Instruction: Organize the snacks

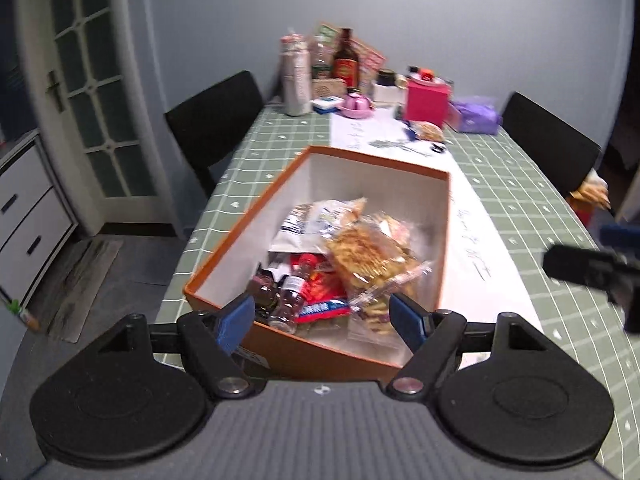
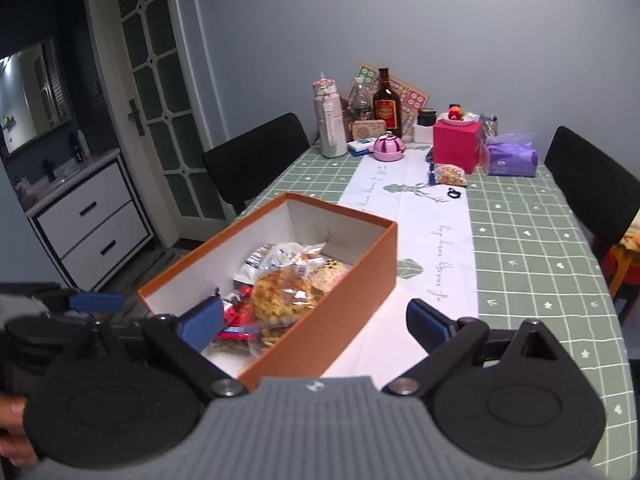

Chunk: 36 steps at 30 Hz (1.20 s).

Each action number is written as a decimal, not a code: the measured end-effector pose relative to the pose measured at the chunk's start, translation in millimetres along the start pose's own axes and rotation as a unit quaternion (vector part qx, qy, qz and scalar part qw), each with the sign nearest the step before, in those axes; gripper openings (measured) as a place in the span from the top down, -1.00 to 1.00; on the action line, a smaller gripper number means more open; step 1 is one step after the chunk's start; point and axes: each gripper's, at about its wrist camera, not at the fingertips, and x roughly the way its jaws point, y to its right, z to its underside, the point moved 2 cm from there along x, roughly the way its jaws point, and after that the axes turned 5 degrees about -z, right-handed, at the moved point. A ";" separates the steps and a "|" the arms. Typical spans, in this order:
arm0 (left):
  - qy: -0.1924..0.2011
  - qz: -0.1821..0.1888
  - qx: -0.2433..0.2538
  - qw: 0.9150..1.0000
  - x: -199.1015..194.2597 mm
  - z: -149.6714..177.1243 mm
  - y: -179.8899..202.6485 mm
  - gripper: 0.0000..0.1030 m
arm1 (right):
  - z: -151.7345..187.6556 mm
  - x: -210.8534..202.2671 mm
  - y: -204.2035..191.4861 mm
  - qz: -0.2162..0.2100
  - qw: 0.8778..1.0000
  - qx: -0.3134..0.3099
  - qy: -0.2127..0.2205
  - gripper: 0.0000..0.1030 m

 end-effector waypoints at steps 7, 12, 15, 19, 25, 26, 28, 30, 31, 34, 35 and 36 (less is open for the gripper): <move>0.018 0.005 0.009 1.000 17.4 12.1 7.3 -0.75 | 18.7 15.9 3.8 0.011 1.000 -0.006 0.004 -0.94; 0.022 -0.025 0.041 0.999 27.1 23.0 18.6 -0.75 | 31.1 35.3 2.3 0.020 0.999 -0.030 -0.016 -0.94; 0.016 -0.031 0.038 0.999 29.4 26.3 19.6 -0.75 | 34.6 41.3 2.9 0.024 0.999 -0.035 -0.021 -0.94; 0.017 -0.031 0.033 0.999 26.6 25.8 19.9 -0.75 | 37.0 44.2 2.9 0.030 0.999 -0.037 -0.020 -0.94; 0.016 -0.025 0.032 0.999 23.3 25.1 23.3 -0.76 | 38.6 42.4 -0.5 0.029 0.999 -0.032 -0.018 -0.94; 0.014 -0.025 0.031 0.999 23.1 25.5 23.2 -0.76 | 38.8 42.1 -0.9 0.030 0.999 -0.032 -0.017 -0.94; 0.009 -0.020 0.027 0.999 24.2 25.0 22.9 -0.76 | 38.2 42.7 -1.2 0.029 0.999 -0.032 -0.018 -0.94; 0.006 -0.017 0.024 1.000 23.8 25.6 22.0 -0.76 | 38.5 42.5 -1.3 0.029 0.999 -0.031 -0.019 -0.94; 0.006 -0.018 0.023 1.000 24.1 25.3 22.0 -0.76 | 38.6 41.9 -2.0 0.028 0.999 -0.031 -0.019 -0.94; 0.006 -0.019 0.024 1.000 24.2 25.2 22.7 -0.76 | 38.9 41.9 -2.0 0.028 0.999 -0.031 -0.020 -0.94; 0.006 -0.019 0.023 1.000 24.0 25.2 22.8 -0.76 | 38.9 41.9 -1.9 0.027 0.999 -0.030 -0.020 -0.94; 0.006 -0.019 0.023 1.000 24.0 25.1 22.8 -0.76 | 38.8 41.7 -2.0 0.027 0.999 -0.030 -0.020 -0.94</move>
